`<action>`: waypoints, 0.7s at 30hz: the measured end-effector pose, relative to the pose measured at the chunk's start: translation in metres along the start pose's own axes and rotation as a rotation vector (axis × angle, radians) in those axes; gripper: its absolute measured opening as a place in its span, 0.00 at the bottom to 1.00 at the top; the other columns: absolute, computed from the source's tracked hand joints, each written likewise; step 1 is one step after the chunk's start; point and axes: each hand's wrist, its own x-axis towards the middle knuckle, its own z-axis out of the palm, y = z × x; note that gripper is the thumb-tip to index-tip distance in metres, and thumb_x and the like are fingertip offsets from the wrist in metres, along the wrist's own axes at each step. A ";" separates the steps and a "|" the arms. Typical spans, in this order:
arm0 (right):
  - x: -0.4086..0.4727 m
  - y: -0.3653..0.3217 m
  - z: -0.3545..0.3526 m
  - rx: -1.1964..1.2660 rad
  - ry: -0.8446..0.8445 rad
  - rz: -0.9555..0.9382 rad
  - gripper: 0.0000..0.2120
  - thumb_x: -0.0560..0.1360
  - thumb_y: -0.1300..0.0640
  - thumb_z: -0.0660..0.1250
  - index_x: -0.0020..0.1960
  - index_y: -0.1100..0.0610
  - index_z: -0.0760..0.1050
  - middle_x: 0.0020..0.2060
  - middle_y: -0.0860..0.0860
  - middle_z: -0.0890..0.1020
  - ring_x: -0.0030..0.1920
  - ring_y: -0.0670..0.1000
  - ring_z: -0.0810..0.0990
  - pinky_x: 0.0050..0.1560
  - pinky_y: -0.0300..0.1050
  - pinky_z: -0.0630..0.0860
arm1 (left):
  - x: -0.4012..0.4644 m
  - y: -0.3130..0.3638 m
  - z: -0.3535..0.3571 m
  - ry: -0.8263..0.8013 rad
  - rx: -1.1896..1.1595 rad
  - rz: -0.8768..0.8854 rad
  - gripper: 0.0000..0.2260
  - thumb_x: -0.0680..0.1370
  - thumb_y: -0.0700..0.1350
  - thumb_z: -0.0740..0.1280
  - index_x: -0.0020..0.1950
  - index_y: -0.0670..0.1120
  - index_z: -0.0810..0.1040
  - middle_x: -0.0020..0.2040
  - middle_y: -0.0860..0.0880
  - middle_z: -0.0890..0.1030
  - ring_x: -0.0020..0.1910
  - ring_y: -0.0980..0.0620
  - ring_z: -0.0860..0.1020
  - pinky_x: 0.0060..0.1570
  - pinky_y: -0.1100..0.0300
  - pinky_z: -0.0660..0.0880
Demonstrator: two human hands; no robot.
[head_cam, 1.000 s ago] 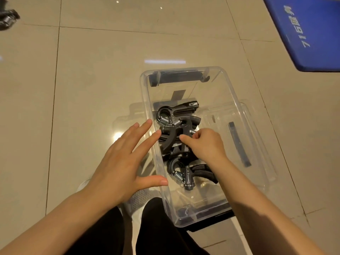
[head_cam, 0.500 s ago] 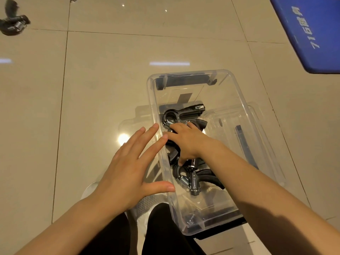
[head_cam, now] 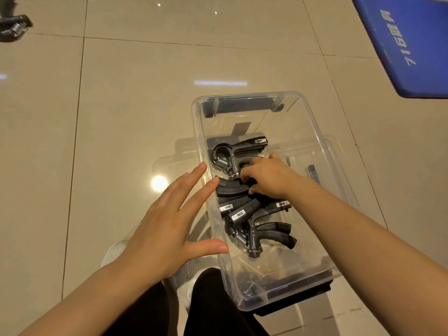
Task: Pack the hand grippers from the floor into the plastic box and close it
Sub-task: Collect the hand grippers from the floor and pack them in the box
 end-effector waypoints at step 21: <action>-0.008 -0.008 0.045 0.179 0.399 0.074 0.10 0.69 0.63 0.70 0.50 0.60 0.79 0.41 0.59 0.78 0.39 0.63 0.77 0.40 0.50 0.73 | 0.000 -0.002 0.002 0.007 0.046 -0.001 0.42 0.66 0.75 0.57 0.76 0.57 0.54 0.77 0.58 0.48 0.74 0.50 0.56 0.65 0.48 0.61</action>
